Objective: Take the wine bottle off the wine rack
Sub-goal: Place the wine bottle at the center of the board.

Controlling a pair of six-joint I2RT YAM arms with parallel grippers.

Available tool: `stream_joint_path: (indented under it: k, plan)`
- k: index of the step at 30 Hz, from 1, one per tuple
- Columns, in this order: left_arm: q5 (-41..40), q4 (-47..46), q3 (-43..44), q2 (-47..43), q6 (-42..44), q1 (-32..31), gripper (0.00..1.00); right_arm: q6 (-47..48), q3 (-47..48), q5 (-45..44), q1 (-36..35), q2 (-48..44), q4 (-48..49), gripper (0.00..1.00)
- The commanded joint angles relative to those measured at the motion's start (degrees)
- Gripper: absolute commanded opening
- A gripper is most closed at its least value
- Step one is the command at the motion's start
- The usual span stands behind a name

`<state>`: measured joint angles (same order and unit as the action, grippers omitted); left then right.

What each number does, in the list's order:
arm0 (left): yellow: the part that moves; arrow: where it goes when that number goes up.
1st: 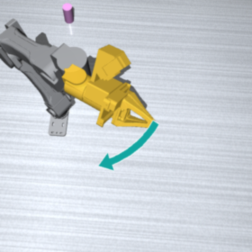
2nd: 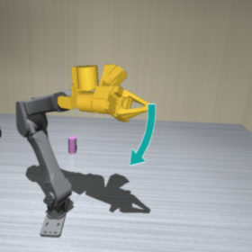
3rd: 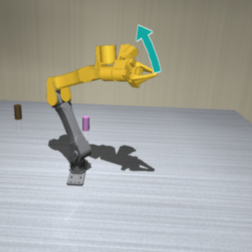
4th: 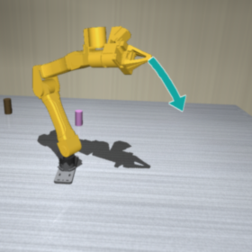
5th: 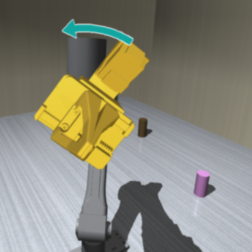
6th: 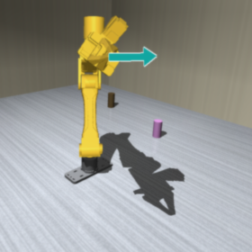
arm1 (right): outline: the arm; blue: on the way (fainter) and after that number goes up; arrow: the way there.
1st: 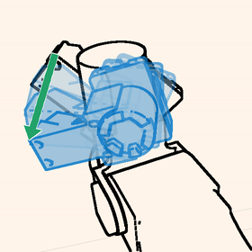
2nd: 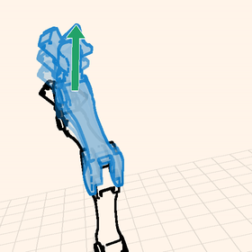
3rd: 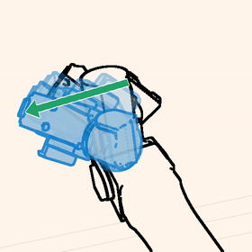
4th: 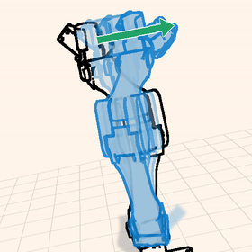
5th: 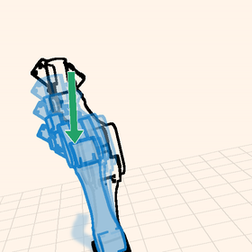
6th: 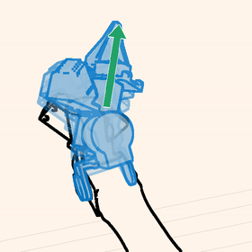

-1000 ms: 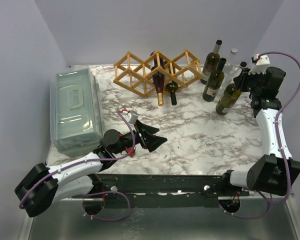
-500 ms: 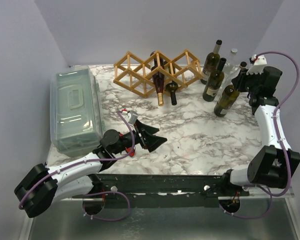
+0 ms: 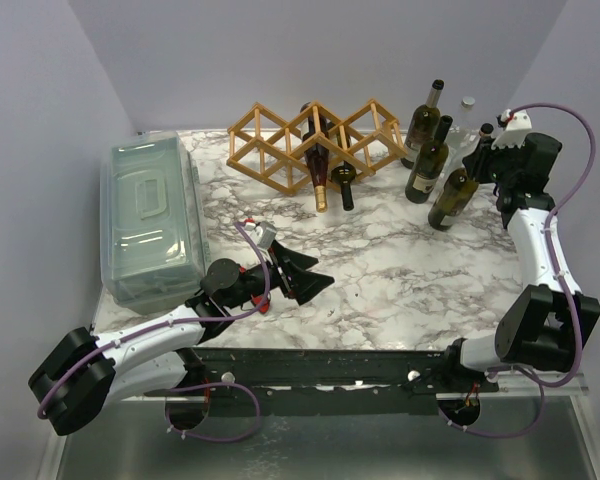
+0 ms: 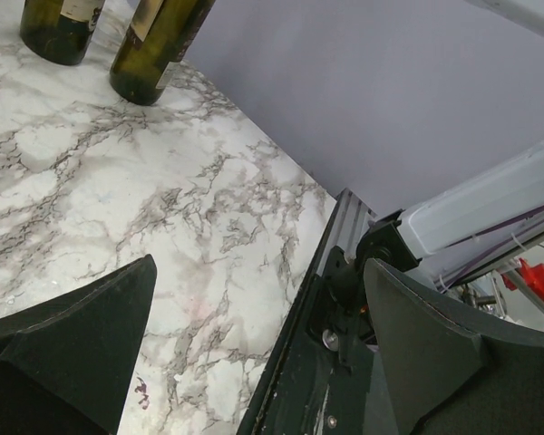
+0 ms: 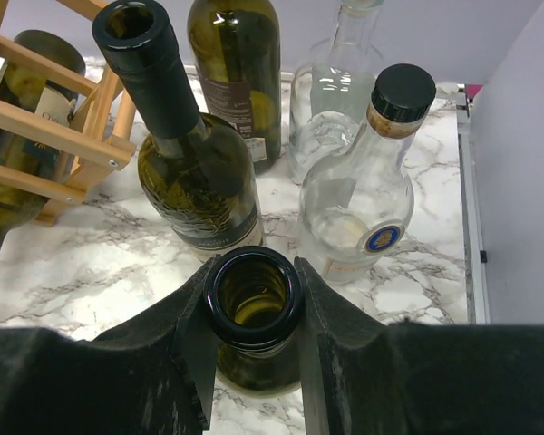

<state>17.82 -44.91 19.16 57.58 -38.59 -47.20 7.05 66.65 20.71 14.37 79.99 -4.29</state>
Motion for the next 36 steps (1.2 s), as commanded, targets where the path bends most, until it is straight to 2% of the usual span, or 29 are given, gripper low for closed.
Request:
stream_joint_path:
  k: [1, 14, 23, 29, 33, 36]
  plan:
    - [1.8, -0.3, 1.1, -0.2, -0.3, 0.3, 0.99, 0.4, 0.1, 1.4, 0.6, 0.1, 6.0, 0.00]
    - [1.6, -0.1, 1.0, -0.5, -0.4, 0.4, 0.99, 0.9, -0.4, 2.3, 0.6, 1.5, 5.4, 0.15]
    - [1.8, 0.0, 1.5, -0.5, -0.4, 0.3, 0.99, 0.8, -0.5, 2.7, 0.6, 1.7, 5.2, 0.30]
    - [1.9, 0.2, 1.7, -0.6, -0.6, 0.3, 0.99, 0.6, -0.6, 2.5, 0.6, 1.2, 5.1, 0.56]
    - [1.9, 0.2, 1.8, -0.7, -0.7, 0.3, 0.99, 0.3, -0.5, 2.4, 0.6, 0.4, 5.1, 0.69]
    - [1.9, 0.4, 1.7, -1.0, -0.9, 0.3, 0.99, 0.1, -0.3, 2.5, 0.6, -0.2, 4.9, 0.76]
